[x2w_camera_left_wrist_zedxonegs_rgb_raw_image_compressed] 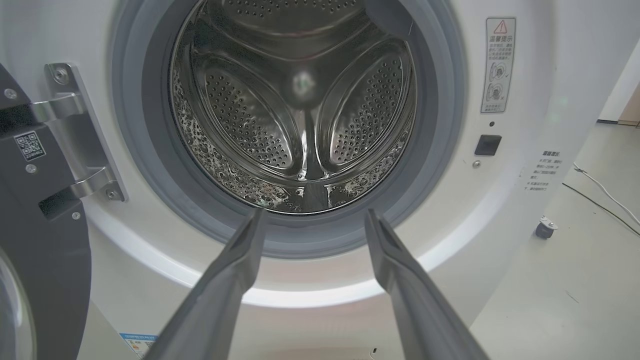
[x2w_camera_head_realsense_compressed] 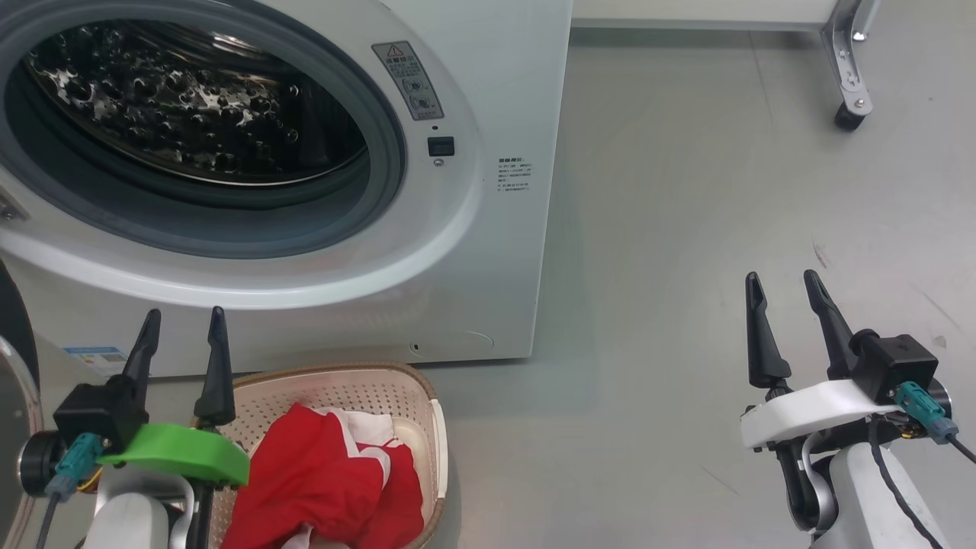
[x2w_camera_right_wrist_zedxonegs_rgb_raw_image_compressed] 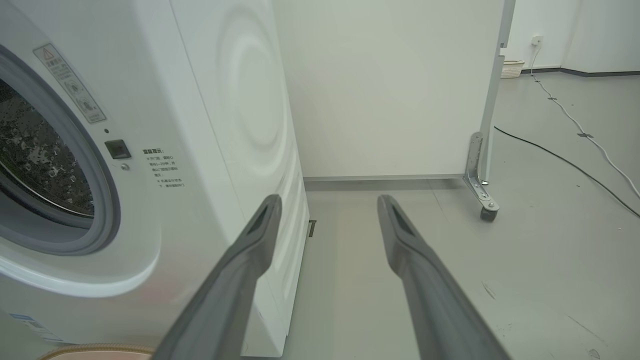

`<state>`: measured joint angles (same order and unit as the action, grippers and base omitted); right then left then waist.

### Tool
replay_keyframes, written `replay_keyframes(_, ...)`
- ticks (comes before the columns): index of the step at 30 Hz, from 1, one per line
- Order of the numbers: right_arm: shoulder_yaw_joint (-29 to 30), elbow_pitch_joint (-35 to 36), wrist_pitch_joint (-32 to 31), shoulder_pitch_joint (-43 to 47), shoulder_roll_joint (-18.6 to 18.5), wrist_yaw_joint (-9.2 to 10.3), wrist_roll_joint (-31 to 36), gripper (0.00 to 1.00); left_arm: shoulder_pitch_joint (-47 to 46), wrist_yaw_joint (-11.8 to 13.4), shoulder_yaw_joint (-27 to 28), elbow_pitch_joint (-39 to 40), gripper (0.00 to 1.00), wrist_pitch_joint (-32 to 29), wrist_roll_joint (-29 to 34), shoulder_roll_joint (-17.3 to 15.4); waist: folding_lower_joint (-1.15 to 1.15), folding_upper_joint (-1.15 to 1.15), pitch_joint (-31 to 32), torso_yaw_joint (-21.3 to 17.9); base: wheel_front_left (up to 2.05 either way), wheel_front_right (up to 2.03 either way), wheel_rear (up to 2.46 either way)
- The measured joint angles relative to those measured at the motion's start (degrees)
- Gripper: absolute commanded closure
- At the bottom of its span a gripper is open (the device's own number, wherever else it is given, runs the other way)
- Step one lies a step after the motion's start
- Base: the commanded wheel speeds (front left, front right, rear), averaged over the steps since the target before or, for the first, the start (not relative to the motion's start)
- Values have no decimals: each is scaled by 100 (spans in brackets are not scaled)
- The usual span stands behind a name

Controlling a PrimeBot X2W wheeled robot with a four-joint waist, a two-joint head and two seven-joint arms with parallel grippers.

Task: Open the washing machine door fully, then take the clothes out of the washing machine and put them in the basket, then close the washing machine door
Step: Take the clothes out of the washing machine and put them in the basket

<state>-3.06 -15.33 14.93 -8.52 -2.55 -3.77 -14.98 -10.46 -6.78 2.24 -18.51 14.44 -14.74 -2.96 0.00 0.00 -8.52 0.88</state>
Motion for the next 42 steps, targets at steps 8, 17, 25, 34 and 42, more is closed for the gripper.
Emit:
replay_keyframes(8,-70,-19,0,213,7,-27,9,0,577,105,97,396,0,0,226,8,0,0,363,20,0,0,0)
replay_keyframes(17,-80,-1,0,231,9,-27,58,0,801,153,134,768,0,0,321,21,0,0,462,-6,0,0,0)
replay_keyframes(25,-93,34,0,263,9,-27,58,0,975,193,127,932,0,0,325,27,0,0,460,-3,0,0,0)
replay_keyframes(34,-102,74,0,311,10,-26,57,0,1084,196,120,1029,0,0,325,32,0,0,443,-7,-3,3,0)
replay_keyframes(42,-105,101,0,311,11,-20,56,0,1109,244,103,1103,0,0,325,37,0,0,417,-6,-31,31,0)
